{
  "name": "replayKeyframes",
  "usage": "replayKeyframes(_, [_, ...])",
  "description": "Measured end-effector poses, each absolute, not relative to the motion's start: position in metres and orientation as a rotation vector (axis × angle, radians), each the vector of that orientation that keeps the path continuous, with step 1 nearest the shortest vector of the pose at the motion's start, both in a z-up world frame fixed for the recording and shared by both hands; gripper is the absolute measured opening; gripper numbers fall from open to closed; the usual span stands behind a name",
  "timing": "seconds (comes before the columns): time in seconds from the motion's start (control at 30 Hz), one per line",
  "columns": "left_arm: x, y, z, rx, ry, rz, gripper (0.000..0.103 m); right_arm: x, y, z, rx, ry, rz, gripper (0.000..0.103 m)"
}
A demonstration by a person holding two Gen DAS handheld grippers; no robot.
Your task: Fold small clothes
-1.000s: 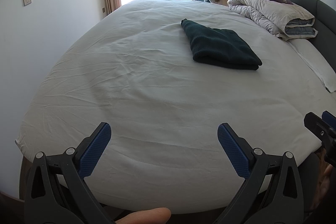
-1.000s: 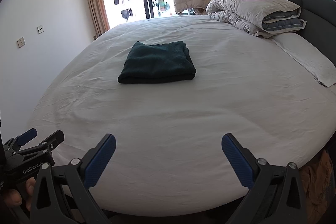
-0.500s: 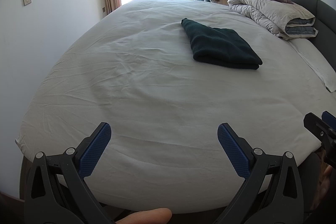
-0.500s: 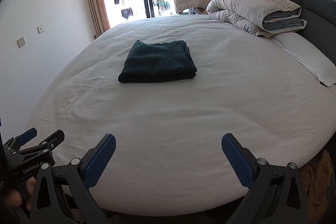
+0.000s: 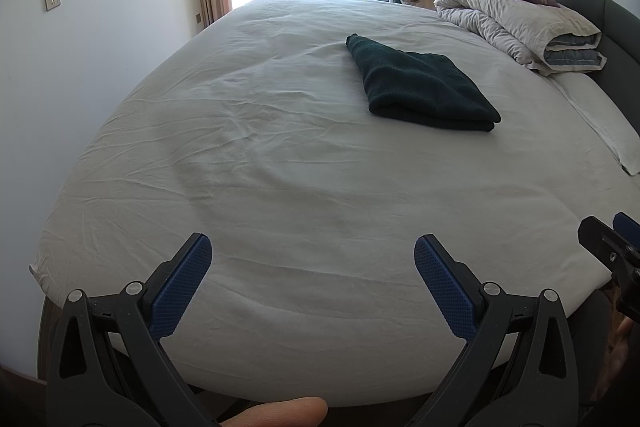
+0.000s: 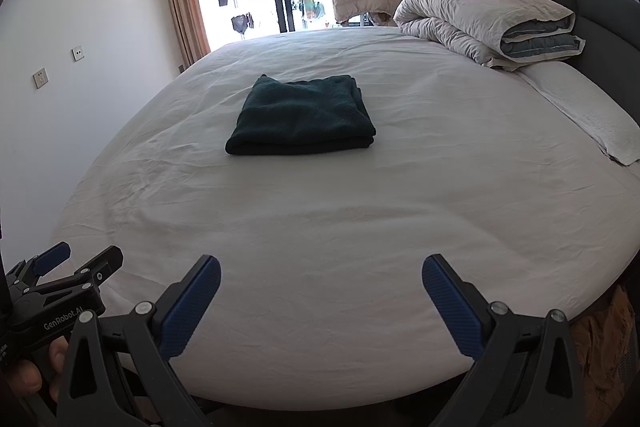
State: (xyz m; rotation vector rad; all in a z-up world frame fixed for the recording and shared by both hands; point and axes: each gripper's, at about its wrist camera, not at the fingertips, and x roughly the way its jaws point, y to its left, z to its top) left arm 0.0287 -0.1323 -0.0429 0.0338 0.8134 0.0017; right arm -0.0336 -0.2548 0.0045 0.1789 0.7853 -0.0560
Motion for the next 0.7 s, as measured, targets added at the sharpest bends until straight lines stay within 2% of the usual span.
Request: replayKeyframes(0.7, [0.0277, -0.1309, -0.0444, 0.036, 0.816, 0.003, 0.103, -0.0317, -0.2549, 0.0015, 0.180, 0.794, -0.052, 0.103])
